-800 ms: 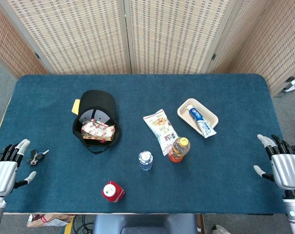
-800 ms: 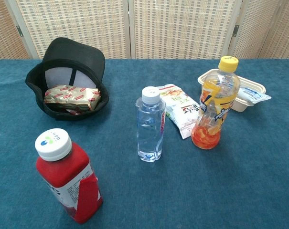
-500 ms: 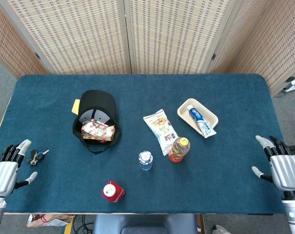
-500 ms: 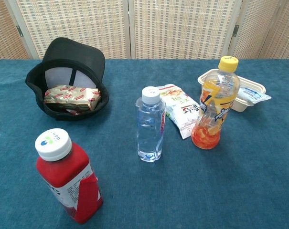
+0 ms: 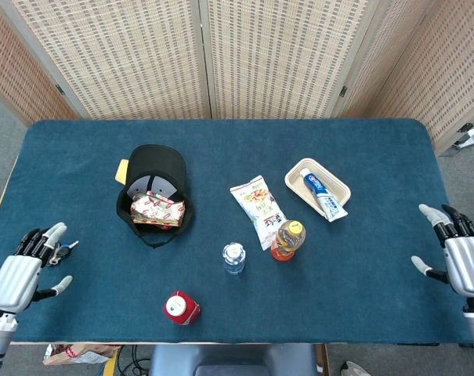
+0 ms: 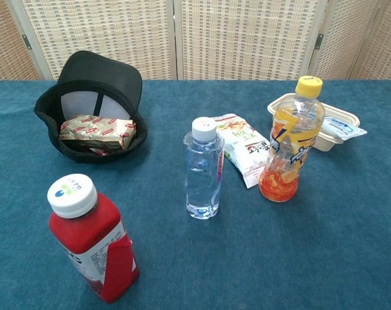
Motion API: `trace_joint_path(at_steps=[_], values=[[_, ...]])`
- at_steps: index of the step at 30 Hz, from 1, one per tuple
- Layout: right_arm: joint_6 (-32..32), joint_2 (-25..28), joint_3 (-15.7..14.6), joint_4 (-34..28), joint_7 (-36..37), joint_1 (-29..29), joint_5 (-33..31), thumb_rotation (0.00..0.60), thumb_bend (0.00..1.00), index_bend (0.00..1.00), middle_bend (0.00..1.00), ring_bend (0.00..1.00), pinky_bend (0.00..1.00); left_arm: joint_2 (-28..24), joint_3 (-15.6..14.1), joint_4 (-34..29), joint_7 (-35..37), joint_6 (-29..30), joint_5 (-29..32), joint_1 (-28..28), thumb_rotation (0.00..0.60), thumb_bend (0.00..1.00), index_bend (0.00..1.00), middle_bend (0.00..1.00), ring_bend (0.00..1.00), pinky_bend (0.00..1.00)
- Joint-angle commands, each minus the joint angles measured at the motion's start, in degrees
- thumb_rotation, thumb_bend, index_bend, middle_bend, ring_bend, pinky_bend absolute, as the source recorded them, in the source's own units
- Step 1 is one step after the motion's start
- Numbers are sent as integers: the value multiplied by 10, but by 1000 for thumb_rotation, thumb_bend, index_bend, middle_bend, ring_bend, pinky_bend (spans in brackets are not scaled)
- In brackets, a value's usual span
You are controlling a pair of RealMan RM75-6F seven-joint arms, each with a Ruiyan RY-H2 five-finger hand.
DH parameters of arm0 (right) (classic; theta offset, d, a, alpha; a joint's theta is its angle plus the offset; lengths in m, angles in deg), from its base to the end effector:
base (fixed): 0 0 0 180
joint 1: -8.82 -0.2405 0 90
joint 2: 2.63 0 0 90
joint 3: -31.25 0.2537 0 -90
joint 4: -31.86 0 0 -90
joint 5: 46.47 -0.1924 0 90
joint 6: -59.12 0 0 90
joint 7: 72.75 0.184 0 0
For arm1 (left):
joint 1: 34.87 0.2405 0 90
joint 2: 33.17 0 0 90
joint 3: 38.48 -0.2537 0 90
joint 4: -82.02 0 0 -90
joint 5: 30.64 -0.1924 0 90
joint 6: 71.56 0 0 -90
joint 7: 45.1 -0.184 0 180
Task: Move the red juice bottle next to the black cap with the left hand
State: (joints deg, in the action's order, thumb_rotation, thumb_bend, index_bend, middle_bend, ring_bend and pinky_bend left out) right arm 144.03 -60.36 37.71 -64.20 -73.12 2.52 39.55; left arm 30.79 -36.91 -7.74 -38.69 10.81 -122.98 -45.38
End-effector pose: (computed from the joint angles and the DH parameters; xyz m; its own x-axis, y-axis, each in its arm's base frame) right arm -0.2821 -0.2376 0.2128 0.4370 0.0714 0.8966 -0.8969 -0.0414 0.4404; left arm -0.2755 0.2424 0.1587 0.3566 0.0451 0.9332 0.9185 -0.1996 -0.3413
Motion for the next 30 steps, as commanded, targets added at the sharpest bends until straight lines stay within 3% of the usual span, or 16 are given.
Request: trace_joint_path(at_steps=[1, 19, 30], values=[[-4, 8, 4, -6, 5, -5, -2, 600, 179, 151, 214, 96, 177, -7, -17, 27, 99, -23, -65, -40, 600, 186, 75, 87, 96, 52], [-12, 25, 4, -22, 18, -12, -2, 600, 180, 151, 214, 96, 177, 61, -78, 146, 224, -52, -231, -173, 600, 186, 63, 87, 95, 52], [-13, 19, 1, -21, 11, -15, 2, 600, 186, 151, 214, 96, 177, 58, -121, 120, 251, -79, -235, -204, 600, 186, 0, 77, 75, 52]])
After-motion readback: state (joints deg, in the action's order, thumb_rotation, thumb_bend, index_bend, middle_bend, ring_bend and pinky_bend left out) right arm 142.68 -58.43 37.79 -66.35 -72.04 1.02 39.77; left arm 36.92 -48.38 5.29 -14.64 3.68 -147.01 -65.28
